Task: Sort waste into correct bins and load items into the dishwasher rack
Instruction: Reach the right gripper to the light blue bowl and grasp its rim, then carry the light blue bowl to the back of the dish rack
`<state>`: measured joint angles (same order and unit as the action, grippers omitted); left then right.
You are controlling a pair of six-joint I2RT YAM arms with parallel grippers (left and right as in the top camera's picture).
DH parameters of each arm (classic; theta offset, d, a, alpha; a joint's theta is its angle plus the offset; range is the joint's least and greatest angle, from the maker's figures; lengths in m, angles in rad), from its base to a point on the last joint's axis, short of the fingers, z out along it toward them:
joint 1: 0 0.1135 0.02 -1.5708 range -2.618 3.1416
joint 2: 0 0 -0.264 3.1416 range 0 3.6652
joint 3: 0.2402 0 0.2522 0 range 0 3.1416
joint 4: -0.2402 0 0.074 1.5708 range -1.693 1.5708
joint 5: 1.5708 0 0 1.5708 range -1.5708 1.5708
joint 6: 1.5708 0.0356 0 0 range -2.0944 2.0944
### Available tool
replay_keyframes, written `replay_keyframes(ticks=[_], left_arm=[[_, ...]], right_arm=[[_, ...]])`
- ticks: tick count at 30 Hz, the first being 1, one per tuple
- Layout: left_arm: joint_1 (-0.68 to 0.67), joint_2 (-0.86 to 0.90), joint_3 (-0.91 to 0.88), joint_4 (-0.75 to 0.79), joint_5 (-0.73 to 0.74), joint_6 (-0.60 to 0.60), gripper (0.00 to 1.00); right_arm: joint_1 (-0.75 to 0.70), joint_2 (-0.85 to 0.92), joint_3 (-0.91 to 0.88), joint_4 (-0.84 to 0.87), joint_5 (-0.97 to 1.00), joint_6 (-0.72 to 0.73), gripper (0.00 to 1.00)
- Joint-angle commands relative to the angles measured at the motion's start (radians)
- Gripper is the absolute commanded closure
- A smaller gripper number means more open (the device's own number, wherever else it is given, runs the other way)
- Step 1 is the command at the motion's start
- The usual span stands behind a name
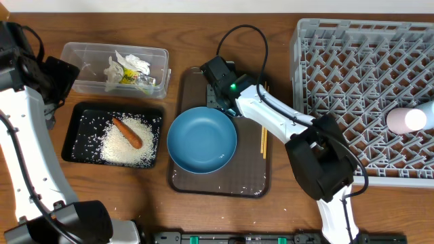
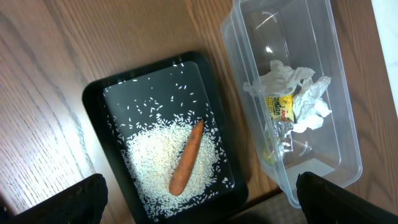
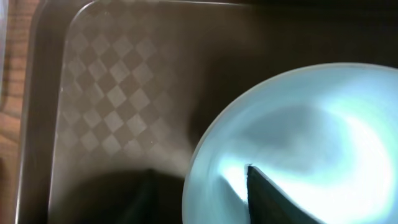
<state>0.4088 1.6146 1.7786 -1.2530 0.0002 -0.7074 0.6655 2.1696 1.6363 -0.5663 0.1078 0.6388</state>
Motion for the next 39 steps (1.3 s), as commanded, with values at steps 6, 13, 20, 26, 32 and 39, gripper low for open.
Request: replay_keyframes(ticks=[6,13,20,26,32,39], left_arm=[[0.003,0.004,0.003,-0.003,-0.009,-0.009,0.01],[0.003,0.004,0.003,-0.004,-0.009,-0.009,0.01],[0.003,0.004,0.003,-0.004,-0.009,-0.009,0.01],[0.003,0.004,0.003,-0.004,-0.009,-0.009,0.01],[0.003,0.004,0.003,-0.003,-0.009,-0.009,0.01],[0.003,0.004,0.003,-0.004,-0.009,-0.009,0.01]], right_arm=[[-0.001,-0.006,0.006,-0.002,0.015,0.011,0.90],[-0.044,-0.113,0.021,-0.021,-0.007,-0.019,0.99],[-0.161,-0.286,0.021,-0.035,-0.163,-0.082,0.99],[-0.368,-0.426,0.021,-0.035,-0.267,-0.185,0.99],[-0.686,-0.458,0.019,-0.028,-0.595,-0.291,0.99],[-0.982,-0.366,0.016,0.008,-1.057,-0.341,0.99]])
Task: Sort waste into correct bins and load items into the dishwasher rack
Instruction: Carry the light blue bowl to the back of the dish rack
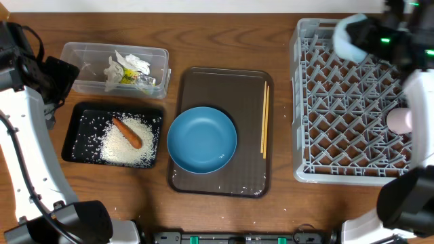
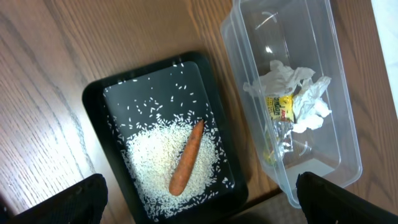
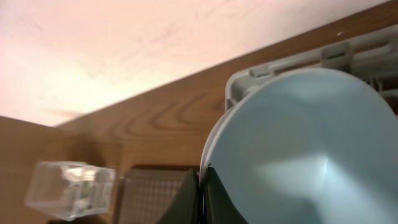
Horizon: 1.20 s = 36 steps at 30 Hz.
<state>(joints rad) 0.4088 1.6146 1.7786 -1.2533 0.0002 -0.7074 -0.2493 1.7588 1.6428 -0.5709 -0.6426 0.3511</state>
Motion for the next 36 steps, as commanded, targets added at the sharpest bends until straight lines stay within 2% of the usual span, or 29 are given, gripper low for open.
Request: replay_keyframes(ticks=[1,4,12,26,33,36], left_arm=[[0.003,0.004,0.003,-0.003,-0.009,-0.009,0.01],[0.003,0.004,0.003,-0.003,-0.009,-0.009,0.01],[0.003,0.004,0.003,-0.003,-0.009,-0.009,0.01],[0.003,0.004,0.003,-0.003,-0.009,-0.009,0.01],[0.003,0.004,0.003,-0.003,-0.009,-0.009,0.01],[0.003,0.004,0.003,-0.003,-0.009,-0.009,0.01]], right_arm=[[-0.092,0.060,0.009,0.024,-0.358,-0.054,0.99],[-0.162,0.117,0.009,0.042,-0.488,-0.053,0.99],[-0.264,0.257,0.009,0.055,-0.650,-0.051,0.99],[-0.372,0.285,0.009,0.039,-0.656,-0.038,0.99],[-0.354,0.285,0.009,0.067,-0.740,-0.037,0.99],[-0.330,0.287,0.009,0.068,-0.703,-0.038,0.99]])
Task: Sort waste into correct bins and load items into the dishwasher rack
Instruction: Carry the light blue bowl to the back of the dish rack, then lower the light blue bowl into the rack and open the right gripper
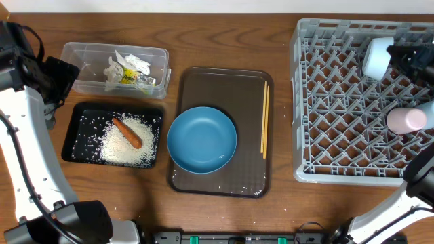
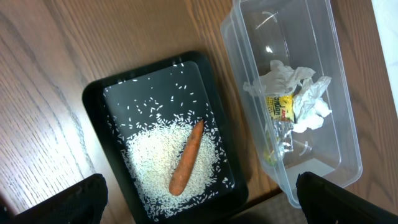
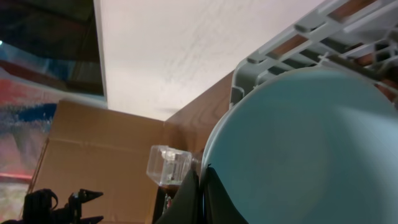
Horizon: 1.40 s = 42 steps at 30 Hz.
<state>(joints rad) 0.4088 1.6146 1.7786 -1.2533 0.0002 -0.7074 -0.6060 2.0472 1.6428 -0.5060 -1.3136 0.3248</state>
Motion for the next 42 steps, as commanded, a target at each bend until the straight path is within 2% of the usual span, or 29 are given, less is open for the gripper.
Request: replay_keyframes(ticks=[1,8,25,38,42], left_arm=[[0.003,0.004,0.003,-0.003,-0.009,-0.009,0.01],[0.003,0.004,0.003,-0.003,-0.009,-0.009,0.01],[0.003,0.004,0.003,-0.003,-0.009,-0.009,0.01],[0.003,0.004,0.003,-0.003,-0.009,-0.009,0.01],[0.003,0.004,0.003,-0.003,-0.009,-0.009,0.01]], right_arm=[[0.035,0.000,0.009,0.003,-0.013,-0.011,0.99],[0.078,0.001,0.009,0.026,0.066,-0.006,0.99],[0.065,0.001,0.008,0.005,0.188,-0.005,0.99],[0.058,0.001,0.008,0.029,0.119,0.014,0.99],[0.060,0.001,0.008,0.100,0.002,0.063,0.99]])
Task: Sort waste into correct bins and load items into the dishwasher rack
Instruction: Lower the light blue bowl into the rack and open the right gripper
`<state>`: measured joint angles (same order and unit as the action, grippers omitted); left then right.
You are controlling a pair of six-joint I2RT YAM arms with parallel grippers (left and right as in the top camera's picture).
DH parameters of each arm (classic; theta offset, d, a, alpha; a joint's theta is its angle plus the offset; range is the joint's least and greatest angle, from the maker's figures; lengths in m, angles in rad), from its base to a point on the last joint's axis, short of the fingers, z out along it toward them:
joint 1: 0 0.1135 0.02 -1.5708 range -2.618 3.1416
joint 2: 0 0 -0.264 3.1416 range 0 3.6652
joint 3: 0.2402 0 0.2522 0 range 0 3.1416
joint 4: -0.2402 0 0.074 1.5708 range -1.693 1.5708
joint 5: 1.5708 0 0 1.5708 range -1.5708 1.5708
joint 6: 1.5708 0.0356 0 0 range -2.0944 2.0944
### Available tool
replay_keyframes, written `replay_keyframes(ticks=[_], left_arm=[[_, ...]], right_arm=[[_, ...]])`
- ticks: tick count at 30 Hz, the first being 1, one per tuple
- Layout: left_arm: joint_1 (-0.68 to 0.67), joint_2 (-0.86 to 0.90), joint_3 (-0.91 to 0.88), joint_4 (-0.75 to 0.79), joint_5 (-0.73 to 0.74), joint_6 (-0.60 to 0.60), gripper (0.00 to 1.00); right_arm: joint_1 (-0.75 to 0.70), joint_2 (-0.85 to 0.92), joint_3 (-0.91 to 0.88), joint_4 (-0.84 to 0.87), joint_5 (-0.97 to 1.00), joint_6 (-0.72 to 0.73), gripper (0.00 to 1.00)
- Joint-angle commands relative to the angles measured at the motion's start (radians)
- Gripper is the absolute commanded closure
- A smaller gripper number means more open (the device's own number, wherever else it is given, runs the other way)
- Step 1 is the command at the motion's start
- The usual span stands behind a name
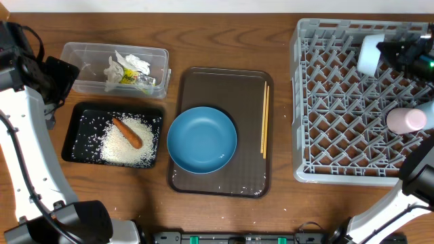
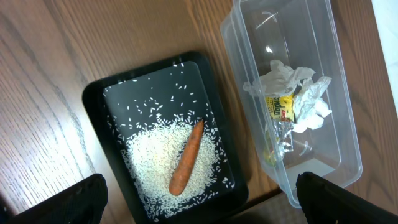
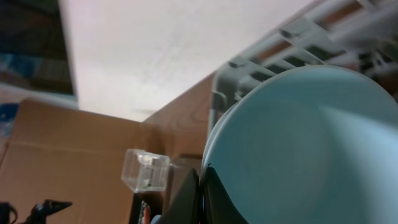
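Observation:
My right gripper (image 1: 385, 51) is shut on the rim of a pale blue cup (image 1: 368, 54), held on its side over the far right part of the grey dishwasher rack (image 1: 339, 135). In the right wrist view the cup (image 3: 298, 149) fills the frame, its rim pinched at my right gripper (image 3: 200, 182). A blue bowl (image 1: 202, 140) and chopsticks (image 1: 265, 118) lie on the brown tray (image 1: 224, 183). My left gripper (image 2: 199, 205) hangs open above the black tray (image 2: 112, 93) of rice with a carrot (image 2: 186, 160).
A clear bin (image 1: 88, 64) holds crumpled paper and wrappers (image 1: 129, 71) at the far left. A pink cup (image 1: 401, 120) lies in the rack at the right. The black rice tray (image 1: 74, 129) sits in front of the bin.
My right gripper with the pale blue cup has shifted slightly to the left over the rack's far right corner. The left arm and everything on the table are unchanged.
My right gripper was down on the brown tray behind the blue bowl, gripping the pale blue cup's rim. Then it held the cup high over the rack's far edge. Then the cup was over the rack's far right part, where it still is.

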<state>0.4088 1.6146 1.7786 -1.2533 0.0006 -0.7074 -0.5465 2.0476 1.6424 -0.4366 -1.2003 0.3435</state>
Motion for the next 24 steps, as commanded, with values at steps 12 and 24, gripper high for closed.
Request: replay_keyframes(ticks=[12,24], left_arm=[[0.003,0.004,0.003,-0.003,-0.009,-0.009,0.01],[0.003,0.004,0.003,-0.003,-0.009,-0.009,0.01]], right_arm=[[0.005,0.067,0.003,0.071,-0.107,0.082,0.99],[-0.029,0.126,0.005,0.070,-0.098,0.083,0.99]])
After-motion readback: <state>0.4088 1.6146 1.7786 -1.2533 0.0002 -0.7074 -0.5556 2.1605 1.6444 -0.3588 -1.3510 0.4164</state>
